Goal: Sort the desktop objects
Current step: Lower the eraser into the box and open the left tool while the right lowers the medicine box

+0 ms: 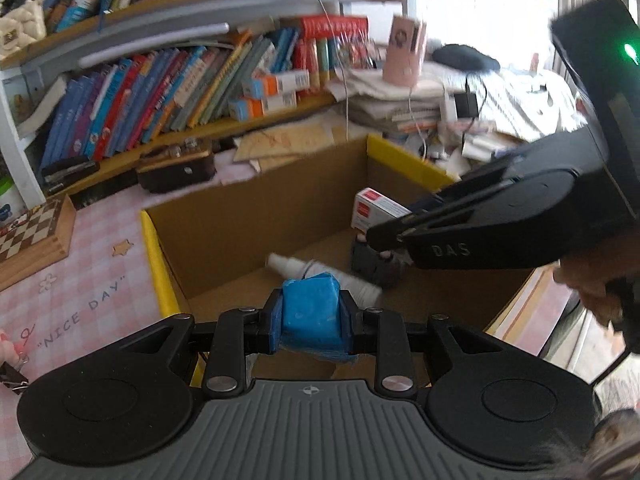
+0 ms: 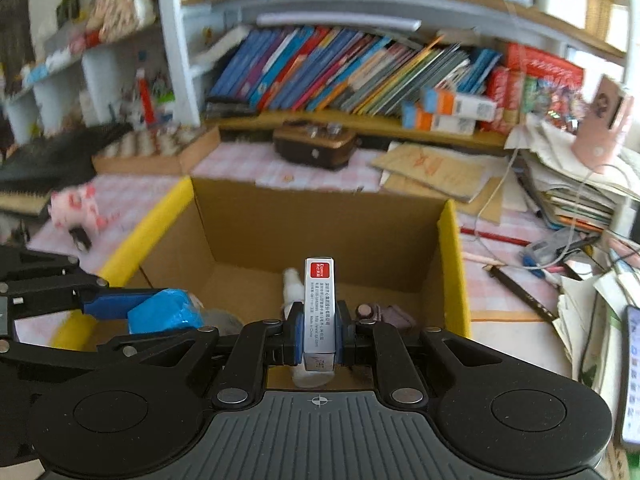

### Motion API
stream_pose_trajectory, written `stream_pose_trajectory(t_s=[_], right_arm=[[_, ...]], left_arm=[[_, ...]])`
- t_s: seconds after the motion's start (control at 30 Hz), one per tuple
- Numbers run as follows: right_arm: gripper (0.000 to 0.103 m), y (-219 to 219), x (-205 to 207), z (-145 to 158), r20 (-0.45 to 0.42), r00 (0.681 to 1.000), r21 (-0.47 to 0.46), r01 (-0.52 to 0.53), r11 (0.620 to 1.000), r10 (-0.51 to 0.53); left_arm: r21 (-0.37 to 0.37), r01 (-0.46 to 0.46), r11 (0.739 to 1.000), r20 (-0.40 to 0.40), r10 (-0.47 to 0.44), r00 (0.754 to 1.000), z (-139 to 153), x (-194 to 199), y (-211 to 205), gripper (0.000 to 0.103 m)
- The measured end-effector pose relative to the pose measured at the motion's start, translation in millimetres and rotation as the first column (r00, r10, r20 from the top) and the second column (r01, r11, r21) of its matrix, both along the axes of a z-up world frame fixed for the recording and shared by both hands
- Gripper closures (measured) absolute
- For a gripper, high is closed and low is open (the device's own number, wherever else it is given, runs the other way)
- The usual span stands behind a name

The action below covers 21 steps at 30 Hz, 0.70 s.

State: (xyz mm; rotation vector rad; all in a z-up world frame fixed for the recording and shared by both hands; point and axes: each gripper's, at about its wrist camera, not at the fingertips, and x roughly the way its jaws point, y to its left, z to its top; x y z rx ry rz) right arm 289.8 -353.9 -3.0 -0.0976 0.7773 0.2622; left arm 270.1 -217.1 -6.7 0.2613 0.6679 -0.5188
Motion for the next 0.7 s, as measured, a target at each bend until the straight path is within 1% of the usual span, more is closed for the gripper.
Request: stream_pose_trajectory(t_s=[0.07, 0.27, 0.47, 0.7], right_arm=[[0.089, 1.7, 5.2, -6.5, -0.027, 0.999, -0.028, -0.026, 0.999, 0.025], [0.089, 3.6, 12.9, -21.6, -0.097, 0.993, -0.072, -0.081, 0.994, 0.074], [0.089, 6.5, 15.3, -22.4, -0.132, 0.985, -0.085, -0.127, 0.988, 0.115], [0.088, 6.8, 14.6, -23.1, -0.132, 0.985, -0.085, -0.125, 0.988, 0.114]], left_arm=[[0.025, 0.01, 1.0, -0.012, -0.01, 1.0, -6.2, 2.2, -3.5, 0.078], [0.016, -0.005, 1.0, -0.04, 0.006, 0.999, -11.7, 8.9, -2.8, 0.078], [0.01, -0.016, 1.0, -0.051, 0.016, 0.999, -15.3, 12.4, -4.5, 0.077], [0.009, -0.018, 1.0, -0.042, 0.019, 0.999, -16.2, 11.7, -5.2, 0.076]])
